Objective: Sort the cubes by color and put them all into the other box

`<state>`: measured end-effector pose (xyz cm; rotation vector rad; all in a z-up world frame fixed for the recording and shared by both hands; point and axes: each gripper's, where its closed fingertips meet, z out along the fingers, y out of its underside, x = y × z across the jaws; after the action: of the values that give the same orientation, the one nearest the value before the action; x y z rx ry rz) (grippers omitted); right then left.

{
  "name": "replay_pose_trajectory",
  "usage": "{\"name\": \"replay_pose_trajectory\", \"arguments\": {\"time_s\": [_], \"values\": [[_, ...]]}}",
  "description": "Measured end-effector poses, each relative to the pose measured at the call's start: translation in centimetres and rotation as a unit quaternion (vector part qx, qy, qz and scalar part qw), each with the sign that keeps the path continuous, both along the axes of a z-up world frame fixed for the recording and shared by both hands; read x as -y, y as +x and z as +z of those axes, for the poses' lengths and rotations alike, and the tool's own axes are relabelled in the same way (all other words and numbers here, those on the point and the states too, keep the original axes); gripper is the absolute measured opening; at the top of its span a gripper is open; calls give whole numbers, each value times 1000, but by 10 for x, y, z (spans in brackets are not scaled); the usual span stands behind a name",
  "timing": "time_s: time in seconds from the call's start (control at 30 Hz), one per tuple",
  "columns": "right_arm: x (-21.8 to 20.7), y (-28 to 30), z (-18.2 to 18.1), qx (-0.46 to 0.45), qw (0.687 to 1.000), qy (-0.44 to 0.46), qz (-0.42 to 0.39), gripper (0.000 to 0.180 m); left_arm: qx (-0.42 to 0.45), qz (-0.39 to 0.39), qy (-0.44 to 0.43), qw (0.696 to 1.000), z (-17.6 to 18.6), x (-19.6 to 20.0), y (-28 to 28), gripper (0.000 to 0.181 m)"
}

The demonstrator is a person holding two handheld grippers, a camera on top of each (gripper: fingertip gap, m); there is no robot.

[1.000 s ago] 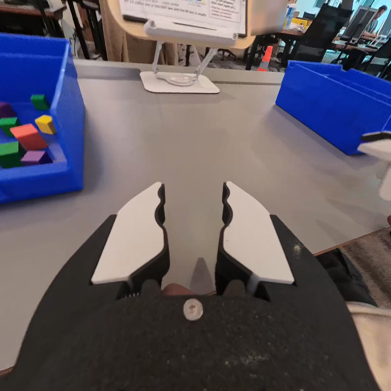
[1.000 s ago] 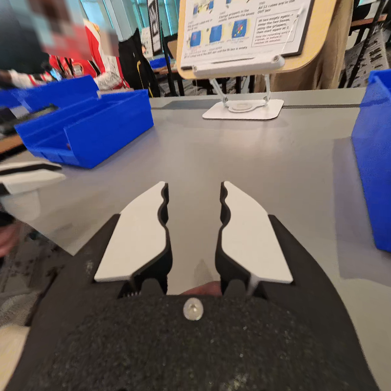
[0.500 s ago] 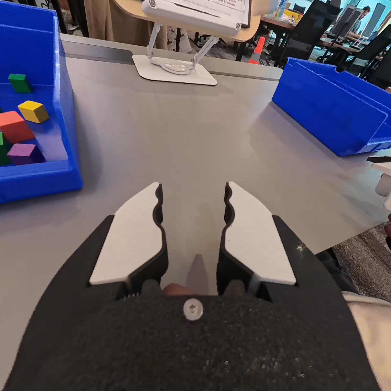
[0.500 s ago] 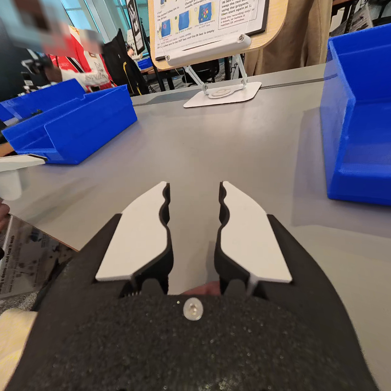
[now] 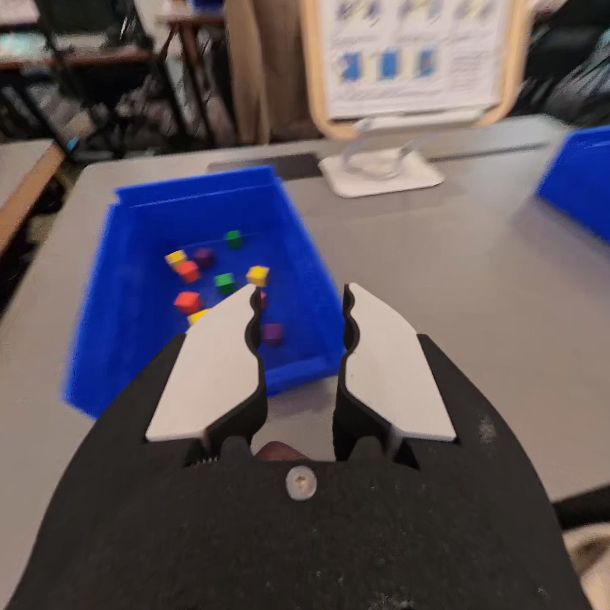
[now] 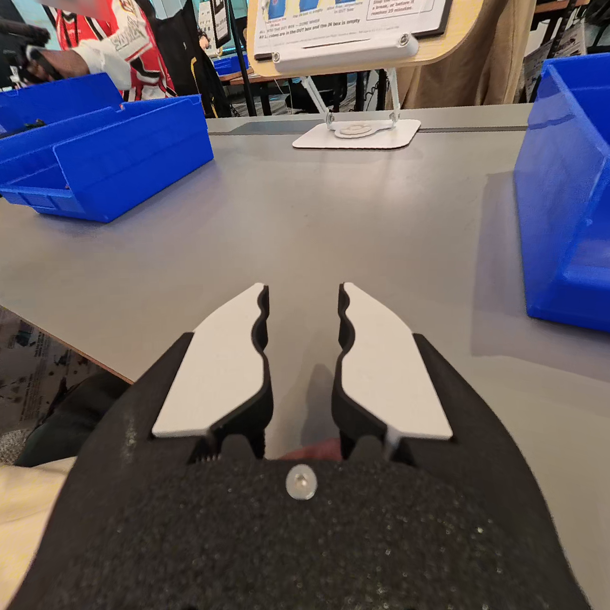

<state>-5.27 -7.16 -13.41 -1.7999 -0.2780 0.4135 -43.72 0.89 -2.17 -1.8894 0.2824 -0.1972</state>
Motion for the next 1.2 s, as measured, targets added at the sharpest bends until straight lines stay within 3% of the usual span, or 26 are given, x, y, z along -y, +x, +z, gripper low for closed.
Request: {"name": "replay_pose_trajectory", "arguments": {"time_s": [0.13,0.27,0.4,0.57,0.6,0.73,0.87,1.03,1.1,1.2], "values": [[-1,-3,-5,3,1000,-11,3,39,-5,33,-197,980,-30,-75,-47,57],[-3,-5,-10,1,1000,-25,5,39,35,49,-387,920,-96,-106,-37,59],[-1,-5,-11,-8,999,-32,9,39,-3,120,-442,889,-127,-119,-43,58],[3,-4,-11,-19,999,-39,17,38,21,195,-488,850,-162,-124,-52,52],[4,-4,-11,-18,999,-40,17,38,6,211,-478,853,-164,-126,-57,30],[2,0,-10,-16,999,-39,14,36,-28,201,-482,853,-160,-125,-59,29],[0,4,-11,-23,999,-43,9,35,-44,147,-427,891,-131,-131,-65,29],[-1,13,2,-38,999,-12,1,31,-24,-48,-215,975,-60,-104,-22,29],[-1,13,9,-45,999,1,6,32,-7,-127,-120,985,-35,-69,4,29],[3,-2,21,-121,991,-12,55,34,33,-241,6,970,-9,-10,44,28]]}}
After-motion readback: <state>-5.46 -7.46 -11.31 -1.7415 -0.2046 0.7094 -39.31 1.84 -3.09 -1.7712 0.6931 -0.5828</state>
